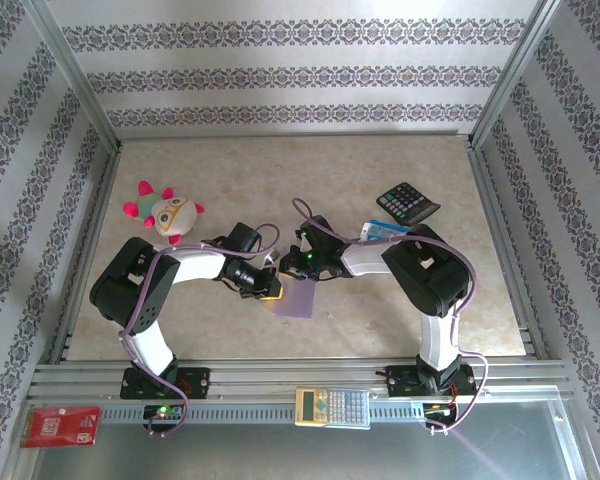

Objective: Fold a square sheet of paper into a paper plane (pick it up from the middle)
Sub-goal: First fold in half a square sheet of paper at the center of the table.

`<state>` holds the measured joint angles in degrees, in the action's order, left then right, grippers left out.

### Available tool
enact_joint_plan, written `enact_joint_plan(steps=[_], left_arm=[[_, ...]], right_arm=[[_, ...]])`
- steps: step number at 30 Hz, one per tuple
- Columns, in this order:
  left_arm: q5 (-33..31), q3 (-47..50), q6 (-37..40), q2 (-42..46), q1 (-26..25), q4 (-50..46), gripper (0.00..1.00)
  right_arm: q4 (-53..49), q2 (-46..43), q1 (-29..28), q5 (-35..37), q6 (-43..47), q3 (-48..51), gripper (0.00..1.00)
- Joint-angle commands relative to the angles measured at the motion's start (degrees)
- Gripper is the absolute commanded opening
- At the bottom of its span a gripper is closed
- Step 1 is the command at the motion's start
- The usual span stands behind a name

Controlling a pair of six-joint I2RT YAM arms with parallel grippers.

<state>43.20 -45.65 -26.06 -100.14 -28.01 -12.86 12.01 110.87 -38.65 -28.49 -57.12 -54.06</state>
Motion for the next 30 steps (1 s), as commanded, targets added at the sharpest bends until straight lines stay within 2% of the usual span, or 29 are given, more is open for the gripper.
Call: enact_joint_plan(steps=[1, 13, 18, 23, 30], left_arm=[[-12.17, 3.46, 1.22, -5.29, -0.62, -9.39, 0.0], [-11.08, 4.22, 0.16, -4.12, -0.57, -7.48, 0.0], [-8.18, 4.0, 0.81, -3.62, -0.56, -6.04, 0.0], [-5.63, 4.6, 2.27, -2.39, -0.6, -5.02, 0.0], [-5.49, 4.42, 2.58, -3.07, -0.52, -5.0, 0.0]], right_arm=[[-0.94, 2.41, 2.64, 4.08, -0.53, -1.78, 0.0], [-5.45, 3.61, 7.93, 5.17, 2.84, -4.83, 0.0], [-4.95, -0.81, 9.92, 2.11, 6.42, -3.25, 0.0], [-1.96, -7.08, 8.6, -2.3, 7.45, 1.93, 0.0], [3.65, -7.65, 3.93, -5.18, 2.98, 5.64, 0.0]])
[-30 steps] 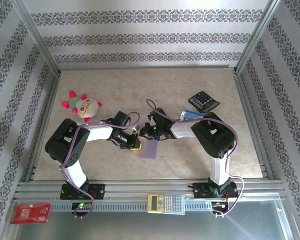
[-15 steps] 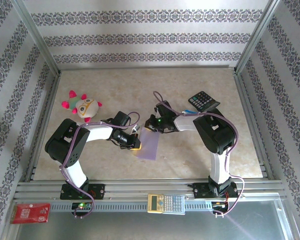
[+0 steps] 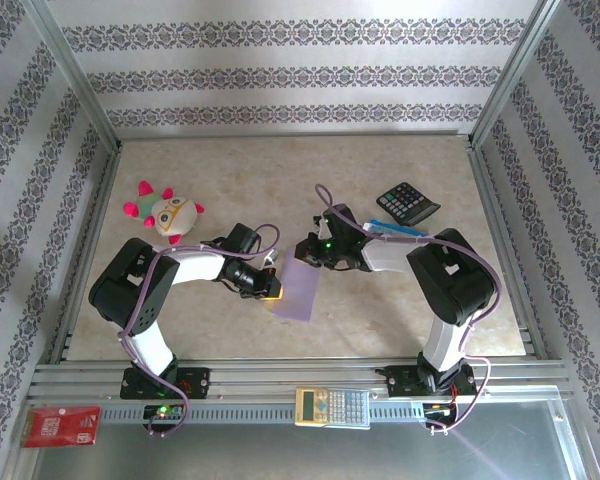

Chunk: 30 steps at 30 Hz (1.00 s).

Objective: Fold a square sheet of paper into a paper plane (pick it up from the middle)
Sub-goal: First fold in half a square sheet of paper at the center of the table.

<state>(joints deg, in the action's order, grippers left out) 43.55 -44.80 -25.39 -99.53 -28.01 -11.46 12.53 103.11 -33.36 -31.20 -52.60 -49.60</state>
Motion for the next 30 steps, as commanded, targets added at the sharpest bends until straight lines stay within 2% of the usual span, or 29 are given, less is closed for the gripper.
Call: enact_joint_plan(steps=[1, 7, 18, 25, 30], left_arm=[[-6.0, 3.57, 1.79, -3.62, -0.47, -6.38, 0.0], [-6.54, 3.5, 1.57, -3.84, -0.48, -6.55, 0.0], [-7.27, 3.4, 1.83, -3.97, -0.47, -6.99, 0.0], [-7.75, 3.66, 1.92, -4.06, -0.53, -7.25, 0.0], [-8.81, 4.17, 1.43, -4.37, -0.48, -7.41, 0.0]], right_arm=[[3.87, 0.73, -1.92, -2.9, -1.98, 1.09, 0.0], [5.09, 4.39, -4.13, -4.31, -2.85, -1.25, 0.0], [1.29, 8.5, -4.85, -1.9, -2.36, -4.73, 0.0], [-4.23, 9.99, -4.61, 1.62, -1.23, -6.29, 0.0], [-4.45, 11.18, -2.65, 1.85, -0.83, -7.51, 0.0]])
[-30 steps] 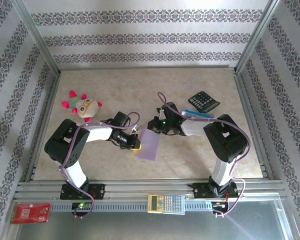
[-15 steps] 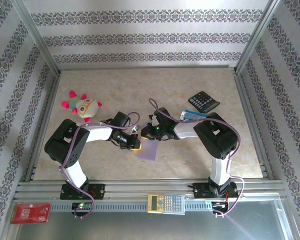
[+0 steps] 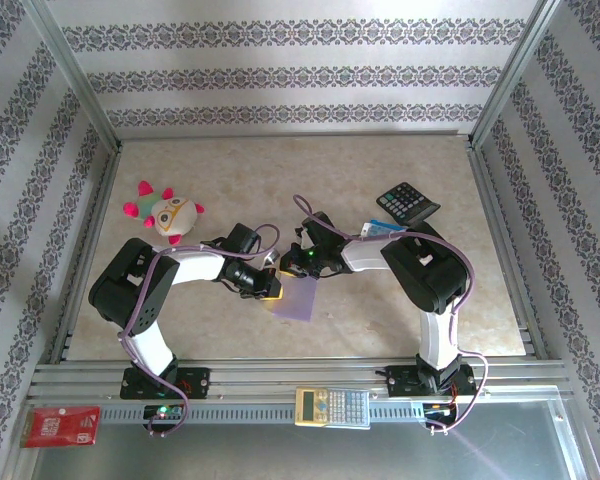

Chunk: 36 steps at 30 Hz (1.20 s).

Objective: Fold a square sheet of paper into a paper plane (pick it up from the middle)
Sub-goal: First fold in half a square sheet of paper at the center of the table.

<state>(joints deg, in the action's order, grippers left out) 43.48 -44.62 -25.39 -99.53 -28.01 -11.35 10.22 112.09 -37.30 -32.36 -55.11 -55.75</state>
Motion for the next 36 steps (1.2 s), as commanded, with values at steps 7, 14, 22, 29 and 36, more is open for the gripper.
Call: enact_joint_plan(steps=[7, 14, 22, 29, 36], left_arm=[[-9.35, 3.85, 1.19, -4.96, -0.6, -8.15, 0.0], [-9.62, 3.8, 1.05, -5.06, -0.56, -8.33, 0.0], [-9.68, 3.73, 1.04, -5.06, -0.62, -8.33, 0.0], [-9.48, 3.74, 1.05, -5.1, -0.55, -8.26, 0.0], [-9.42, 3.6, 1.11, -5.04, -0.74, -7.68, 0.0]], right_arm=[[-2.97, 3.86, 3.72, 2.05, 2.01, -4.31, 0.0], [-5.52, 6.17, 5.85, 2.78, 3.78, -7.37, 0.0], [-10.08, 8.4, 8.31, 4.99, 5.84, -11.05, 0.0], [-14.28, 10.44, 10.07, 6.64, 6.63, -15.05, 0.0], [-17.09, 11.24, 13.22, 5.66, 5.9, -18.86, 0.0]])
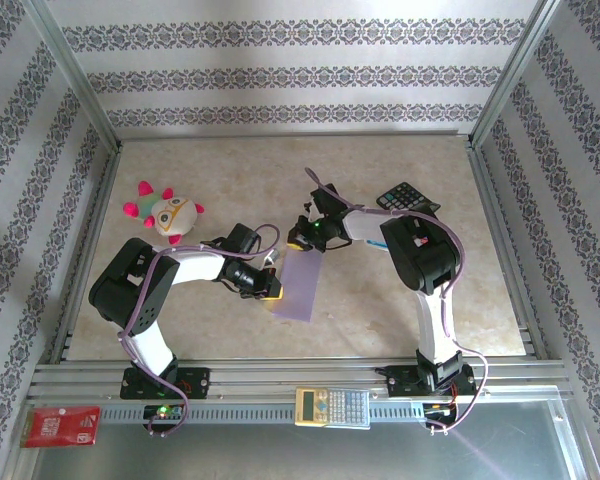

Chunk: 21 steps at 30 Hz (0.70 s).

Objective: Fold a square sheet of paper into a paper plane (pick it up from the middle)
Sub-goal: First fold in half a square sheet of paper at the center of the table.

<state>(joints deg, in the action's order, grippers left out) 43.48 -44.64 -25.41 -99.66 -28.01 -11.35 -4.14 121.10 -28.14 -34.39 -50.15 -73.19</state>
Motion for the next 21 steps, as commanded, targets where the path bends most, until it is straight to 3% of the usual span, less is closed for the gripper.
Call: enact_joint_plan(steps=[1, 10, 21], left_arm=[[-9.4, 3.51, 1.07, -4.92, -0.73, -7.55, 0.0], [-8.5, 3.56, -1.26, -4.71, -1.08, -3.98, 0.0], [-8.81, 3.37, -1.74, -4.98, -1.14, -3.75, 0.0]], right_arm=[[-2.81, 1.75, 4.46, 7.37, 1.16, -1.75, 0.0], [-0.21, -10.31, 4.23, 1.08, 5.41, 5.06, 0.0], [6.2, -12.99, -6.11, -2.32, 0.39, 14.73, 0.0]])
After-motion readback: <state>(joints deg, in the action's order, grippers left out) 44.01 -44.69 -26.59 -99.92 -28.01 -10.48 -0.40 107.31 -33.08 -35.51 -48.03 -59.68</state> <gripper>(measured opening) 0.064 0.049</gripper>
